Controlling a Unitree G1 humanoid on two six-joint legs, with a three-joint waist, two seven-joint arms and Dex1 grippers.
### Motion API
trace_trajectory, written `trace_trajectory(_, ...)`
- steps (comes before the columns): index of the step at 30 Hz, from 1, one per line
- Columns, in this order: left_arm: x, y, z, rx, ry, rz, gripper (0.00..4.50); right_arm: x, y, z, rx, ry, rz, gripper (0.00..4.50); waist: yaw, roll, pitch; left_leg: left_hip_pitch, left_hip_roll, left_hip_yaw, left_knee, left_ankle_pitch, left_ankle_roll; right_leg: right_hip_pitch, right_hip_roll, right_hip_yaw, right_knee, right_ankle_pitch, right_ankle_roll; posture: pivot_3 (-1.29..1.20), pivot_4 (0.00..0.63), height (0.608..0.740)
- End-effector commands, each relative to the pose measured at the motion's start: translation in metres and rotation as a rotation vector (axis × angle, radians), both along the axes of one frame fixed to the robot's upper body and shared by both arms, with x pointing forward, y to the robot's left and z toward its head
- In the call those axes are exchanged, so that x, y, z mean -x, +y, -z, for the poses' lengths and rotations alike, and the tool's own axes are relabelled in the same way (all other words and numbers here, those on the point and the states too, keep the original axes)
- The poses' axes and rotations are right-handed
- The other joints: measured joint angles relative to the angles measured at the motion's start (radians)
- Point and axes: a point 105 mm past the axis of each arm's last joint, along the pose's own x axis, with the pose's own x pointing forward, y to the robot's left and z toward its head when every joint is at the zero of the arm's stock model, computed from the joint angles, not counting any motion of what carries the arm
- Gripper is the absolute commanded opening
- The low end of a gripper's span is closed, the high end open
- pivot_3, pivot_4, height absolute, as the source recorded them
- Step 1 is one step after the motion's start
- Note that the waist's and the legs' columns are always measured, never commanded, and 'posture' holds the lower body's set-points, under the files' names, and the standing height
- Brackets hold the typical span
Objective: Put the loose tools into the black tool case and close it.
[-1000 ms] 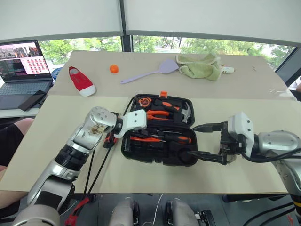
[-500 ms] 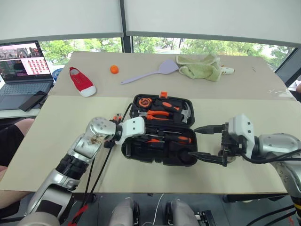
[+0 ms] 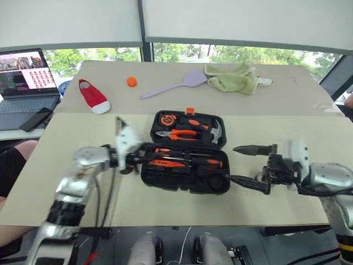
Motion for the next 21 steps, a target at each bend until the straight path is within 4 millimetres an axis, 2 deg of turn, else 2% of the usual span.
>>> trace_trajectory(1,0.025,0.078,-0.003,0.008,0.020,-0.246,2.97,0.010,-0.015,-0.002,-0.007,-0.094,-0.038,4.50,-0.007,0.000,0.000,0.000,0.000,0.001,-0.001,0.000,0.000,0.000,0.000,0.001,0.000,0.000,0.000,0.00,0.150,0.740)
trace_trajectory(3,0.044,0.130,0.012,-0.019,0.133,-0.497,3.75,0.011,-0.018,0.002,-0.015,-0.102,-0.038,4.50,-0.011,0.000,0.000,0.000,0.000,0.000,-0.001,0.000,0.000,0.000,-0.001,0.000,0.000,0.000,0.000,0.00,0.150,0.740)
trace_trajectory(5,0.063,0.163,0.020,-0.015,0.212,-0.677,4.47,0.010,-0.019,0.003,-0.029,-0.103,-0.032,4.50,-0.012,0.000,0.001,0.002,0.000,0.001,-0.001,-0.001,0.001,0.000,-0.002,0.000,0.000,0.000,0.000,0.00,0.150,0.740)
trace_trajectory(8,0.088,0.185,0.022,-0.032,0.242,-0.782,4.47,0.007,-0.021,0.003,-0.082,-0.045,-0.022,4.50,0.000,0.000,0.001,0.003,0.000,-0.001,-0.002,-0.003,-0.001,-0.002,-0.004,-0.001,-0.001,0.000,0.000,0.00,0.150,0.740)
trace_trajectory(9,0.094,0.187,0.022,-0.027,0.262,-0.805,4.47,0.006,-0.021,0.004,-0.077,-0.054,-0.028,4.50,0.005,0.000,0.001,0.006,0.000,-0.001,-0.002,-0.008,-0.008,-0.002,-0.006,-0.001,-0.002,0.000,0.000,0.00,0.150,0.740)
trace_trajectory(13,0.094,0.156,0.019,0.027,0.324,-0.707,4.47,0.000,-0.021,0.003,-0.087,-0.090,-0.018,4.50,0.022,-0.001,0.001,0.005,-0.001,-0.002,-0.002,-0.011,-0.005,-0.001,-0.016,-0.003,-0.002,0.000,-0.001,0.00,0.150,0.740)
trace_trajectory(16,0.066,0.111,0.005,0.099,0.319,-0.620,4.47,-0.007,-0.010,-0.009,-0.105,-0.121,-0.038,4.50,0.027,0.000,0.001,0.005,-0.001,-0.002,-0.002,-0.008,-0.010,-0.001,-0.018,-0.003,-0.002,0.000,-0.001,0.00,0.150,0.740)
trace_trajectory(18,0.054,0.097,0.000,0.128,0.315,-0.617,4.47,-0.011,-0.006,-0.014,-0.111,-0.124,-0.041,4.50,0.026,0.000,0.001,0.005,-0.002,-0.002,-0.002,-0.007,-0.011,-0.001,-0.018,-0.003,-0.001,0.001,-0.002,0.00,0.150,0.740)
trace_trajectory(21,0.029,0.055,0.004,0.146,0.353,-0.572,4.47,-0.018,0.002,-0.014,-0.076,-0.118,-0.054,4.50,0.015,0.000,0.000,0.005,-0.002,-0.001,-0.002,-0.007,-0.011,0.004,-0.015,-0.002,0.000,0.003,-0.001,0.00,0.150,0.740)
